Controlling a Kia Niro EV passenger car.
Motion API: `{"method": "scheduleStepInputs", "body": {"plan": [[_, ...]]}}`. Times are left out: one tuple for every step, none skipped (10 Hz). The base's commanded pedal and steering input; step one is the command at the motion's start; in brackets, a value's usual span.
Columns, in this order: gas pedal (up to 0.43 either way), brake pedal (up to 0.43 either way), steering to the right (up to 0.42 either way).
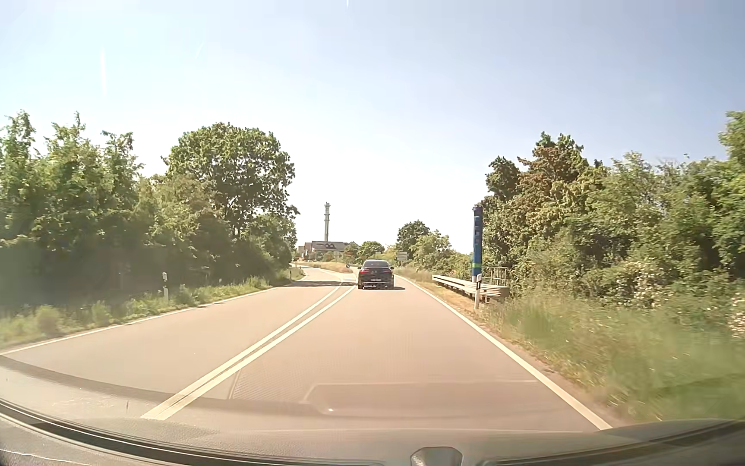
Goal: Follow the waypoints while adhering to traffic rules and regulations
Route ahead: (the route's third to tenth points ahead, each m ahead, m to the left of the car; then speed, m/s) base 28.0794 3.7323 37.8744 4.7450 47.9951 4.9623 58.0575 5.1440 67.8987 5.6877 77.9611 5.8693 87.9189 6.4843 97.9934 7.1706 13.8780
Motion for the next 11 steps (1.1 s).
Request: {"method": "scheduleStepInputs", "body": {"plan": [[0.079,0.030,-0.014],[0.079,0.030,-0.013],[0.079,0.030,-0.010],[0.067,0.030,-0.008],[0.067,0.030,-0.006],[0.067,0.030,-0.004],[0.067,0.030,-0.002],[0.067,0.030,-0.001],[0.067,0.030,-0.001],[0.067,0.030,0.000],[0.067,0.030,0.001]]}}
